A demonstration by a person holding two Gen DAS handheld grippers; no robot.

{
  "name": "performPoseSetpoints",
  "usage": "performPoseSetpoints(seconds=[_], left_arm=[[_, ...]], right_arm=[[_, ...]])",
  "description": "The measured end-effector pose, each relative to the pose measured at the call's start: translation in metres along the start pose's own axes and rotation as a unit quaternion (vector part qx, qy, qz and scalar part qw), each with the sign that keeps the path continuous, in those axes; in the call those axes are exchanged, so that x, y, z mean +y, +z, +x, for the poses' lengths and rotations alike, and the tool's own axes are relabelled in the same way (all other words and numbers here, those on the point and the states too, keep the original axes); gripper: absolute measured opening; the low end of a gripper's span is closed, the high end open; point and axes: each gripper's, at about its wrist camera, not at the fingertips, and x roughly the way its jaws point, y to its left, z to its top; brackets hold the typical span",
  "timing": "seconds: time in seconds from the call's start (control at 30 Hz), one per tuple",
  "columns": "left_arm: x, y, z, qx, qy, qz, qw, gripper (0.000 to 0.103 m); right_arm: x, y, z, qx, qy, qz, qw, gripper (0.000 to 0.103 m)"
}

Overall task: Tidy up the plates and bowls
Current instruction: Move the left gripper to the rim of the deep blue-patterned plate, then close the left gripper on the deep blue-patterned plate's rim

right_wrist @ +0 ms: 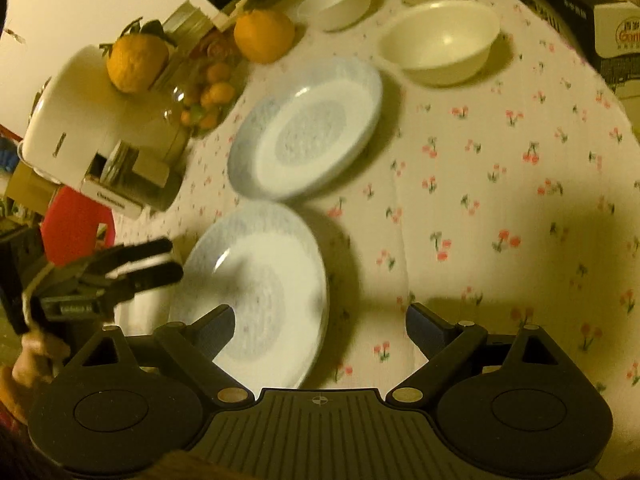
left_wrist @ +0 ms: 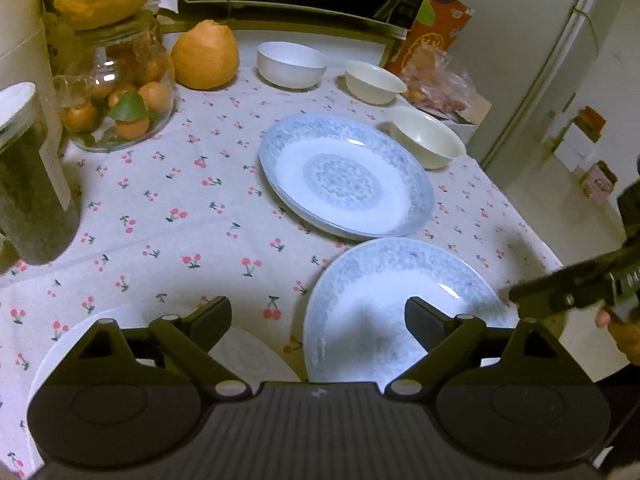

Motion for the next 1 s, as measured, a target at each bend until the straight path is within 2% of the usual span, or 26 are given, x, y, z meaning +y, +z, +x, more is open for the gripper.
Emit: performPoseSetpoints(seconds=[0.33, 0.63, 0.73, 1.0], left_arm=[[-0.002, 0.002, 0.007, 0.007, -0.007, 0.015, 0.9998, 0.068], [-0.008, 0.000, 0.020, 0.035, -0.002, 0.039, 0.9986, 0.050], [-0.010, -0.001, 0.023, 0.042, 0.001, 0.047, 0.9980, 0.045], [-0.013, -0.004, 0.028, 0.058, 0.011, 0.063, 0.9963, 0.033]], right_arm=[[0.003, -0.019, 0.009, 0.039, 0.034, 0.013, 0.999, 0.094], [0.007, -0.023, 0.010, 0.035, 0.031, 0.006, 0.999, 0.093], [0.008, -0.023, 0.011, 0.032, 0.028, 0.004, 0.999, 0.089], [0.012, -0.026, 0.018, 0.052, 0.042, 0.011, 0.998, 0.050]])
